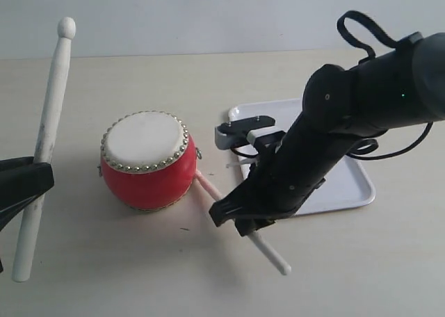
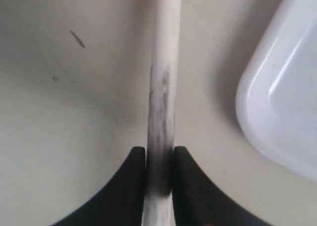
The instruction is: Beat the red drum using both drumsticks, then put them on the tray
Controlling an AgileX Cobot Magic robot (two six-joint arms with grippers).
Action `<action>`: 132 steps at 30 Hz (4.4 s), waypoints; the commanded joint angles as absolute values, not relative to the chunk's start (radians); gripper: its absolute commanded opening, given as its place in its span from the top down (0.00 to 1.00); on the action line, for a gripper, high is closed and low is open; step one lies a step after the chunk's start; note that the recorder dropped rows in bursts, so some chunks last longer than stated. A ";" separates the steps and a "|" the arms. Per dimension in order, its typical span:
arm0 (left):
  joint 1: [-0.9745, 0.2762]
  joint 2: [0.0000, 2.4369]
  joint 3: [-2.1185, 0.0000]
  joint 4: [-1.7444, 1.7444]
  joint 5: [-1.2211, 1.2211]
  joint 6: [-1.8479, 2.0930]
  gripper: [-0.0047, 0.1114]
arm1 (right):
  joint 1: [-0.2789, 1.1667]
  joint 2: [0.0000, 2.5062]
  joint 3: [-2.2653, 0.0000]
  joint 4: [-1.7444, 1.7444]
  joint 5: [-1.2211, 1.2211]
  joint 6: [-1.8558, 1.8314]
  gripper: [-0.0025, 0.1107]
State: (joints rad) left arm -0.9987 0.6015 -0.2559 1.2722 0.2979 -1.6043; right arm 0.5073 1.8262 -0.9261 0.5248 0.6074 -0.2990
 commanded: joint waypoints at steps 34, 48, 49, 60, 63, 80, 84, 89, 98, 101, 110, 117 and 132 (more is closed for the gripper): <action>-1.002 0.593 -0.255 1.281 0.310 -1.599 0.96 | 0.512 1.893 -1.018 0.272 0.745 -0.106 0.98; -1.002 0.593 -0.255 1.281 0.310 -1.592 0.96 | 0.512 1.943 -1.018 0.272 0.704 -0.131 0.98; -1.002 0.593 -0.255 1.281 0.310 -1.592 0.96 | 0.512 1.945 -1.018 0.272 0.704 -0.131 0.98; -1.002 0.593 -0.255 1.281 0.310 -1.587 0.96 | 0.512 2.009 -1.018 0.252 0.704 -0.131 0.90; -1.002 0.593 -0.255 1.281 0.310 -1.580 0.96 | 0.512 2.013 -1.018 0.252 0.702 -0.131 0.83; -1.002 0.593 -0.255 1.281 0.310 -1.578 0.96 | 0.512 2.038 -1.018 -0.062 0.708 0.159 0.86; -1.002 0.593 -0.255 1.281 0.310 -1.576 0.96 | 0.512 2.038 -1.018 -0.059 0.702 0.139 0.98; -1.002 0.593 -0.255 1.281 0.310 -1.571 0.96 | 0.512 2.017 -1.018 0.078 0.705 0.035 0.98; -1.002 0.593 -0.255 1.322 0.310 -1.566 0.96 | 0.512 1.870 -1.039 0.186 0.724 -0.068 0.98; -1.002 0.593 -0.255 1.367 0.311 -1.569 0.96 | 0.512 1.814 -1.062 0.184 0.738 -0.080 0.98; -1.002 0.593 -0.255 1.558 0.354 -1.569 0.96 | 0.512 1.691 -1.145 0.065 0.735 -0.082 0.98; -1.002 0.593 -0.273 1.744 0.395 -1.569 0.96 | 0.512 1.641 -1.174 -0.137 0.670 -0.086 0.98; -0.996 0.785 -0.402 1.634 0.462 -0.880 0.96 | 0.552 1.610 -1.174 -0.227 0.640 -0.332 0.98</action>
State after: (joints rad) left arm -0.9987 0.6932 -0.3756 1.7218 0.4042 -1.0271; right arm 0.5210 1.6192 -1.1637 -0.2329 0.6131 -0.2876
